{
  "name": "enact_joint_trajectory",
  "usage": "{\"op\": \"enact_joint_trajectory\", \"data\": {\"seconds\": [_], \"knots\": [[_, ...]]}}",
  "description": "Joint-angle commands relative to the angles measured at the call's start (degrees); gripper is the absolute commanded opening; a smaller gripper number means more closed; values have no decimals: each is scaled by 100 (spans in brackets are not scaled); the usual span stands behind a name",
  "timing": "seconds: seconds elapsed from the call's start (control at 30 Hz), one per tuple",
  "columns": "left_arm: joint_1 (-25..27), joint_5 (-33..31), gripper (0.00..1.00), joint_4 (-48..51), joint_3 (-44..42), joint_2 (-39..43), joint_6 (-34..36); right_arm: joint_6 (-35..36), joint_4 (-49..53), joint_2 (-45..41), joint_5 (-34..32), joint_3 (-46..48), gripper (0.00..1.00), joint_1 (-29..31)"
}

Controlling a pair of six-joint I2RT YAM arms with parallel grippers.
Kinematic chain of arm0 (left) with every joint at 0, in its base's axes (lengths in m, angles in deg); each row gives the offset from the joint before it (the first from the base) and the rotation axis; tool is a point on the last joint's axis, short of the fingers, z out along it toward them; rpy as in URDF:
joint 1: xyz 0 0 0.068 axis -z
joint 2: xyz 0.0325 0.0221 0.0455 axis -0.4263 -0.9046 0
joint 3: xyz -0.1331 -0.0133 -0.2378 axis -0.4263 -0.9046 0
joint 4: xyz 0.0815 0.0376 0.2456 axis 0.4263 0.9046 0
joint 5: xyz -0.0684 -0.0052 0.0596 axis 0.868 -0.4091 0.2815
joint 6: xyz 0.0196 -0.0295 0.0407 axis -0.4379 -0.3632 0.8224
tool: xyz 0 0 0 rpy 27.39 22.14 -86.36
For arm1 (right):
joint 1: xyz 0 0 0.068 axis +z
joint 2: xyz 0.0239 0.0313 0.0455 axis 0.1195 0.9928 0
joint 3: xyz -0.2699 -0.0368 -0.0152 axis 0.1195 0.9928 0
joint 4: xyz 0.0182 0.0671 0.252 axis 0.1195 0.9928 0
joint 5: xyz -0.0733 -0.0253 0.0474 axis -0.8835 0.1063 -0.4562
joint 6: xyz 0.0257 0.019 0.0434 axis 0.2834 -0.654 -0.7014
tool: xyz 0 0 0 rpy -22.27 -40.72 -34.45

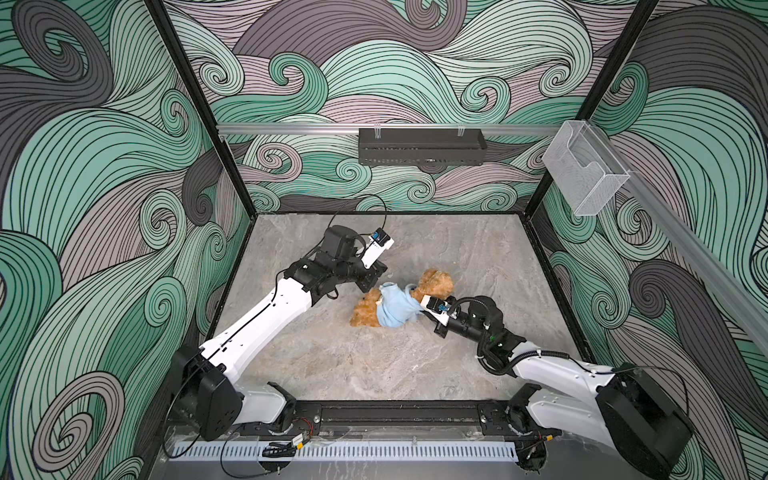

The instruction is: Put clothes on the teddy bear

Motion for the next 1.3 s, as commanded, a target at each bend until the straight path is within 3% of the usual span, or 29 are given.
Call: {"op": "enact_joint_trajectory", "data": {"seconds": [0.0,0.37,0.47,0.67,0.83,1.13,1.27], "knots": [[10,1032,4,705,272,-149,790,222,-41,-110,14,-139,0,17],[14,1025,3,1192,229,-285,1316,169,-106,-98,-98,-112,0,16],[31,1288,4,1395,232,-305,1535,147,-122,-105,-143,-103,0,19],[180,1270,14,1186,-61,-240,1968,64,-257,-96,-93,-77,0,16],[336,1116,22,892,-137,-304,1995,-28,-369,-26,-21,-112,0,19],[571,63,38,643,-116,-677,1807,-207,-671,193,134,-180,0,16],[570,197,44,809,-41,-880,1691,-346,-888,288,189,-209,0,16]]}}
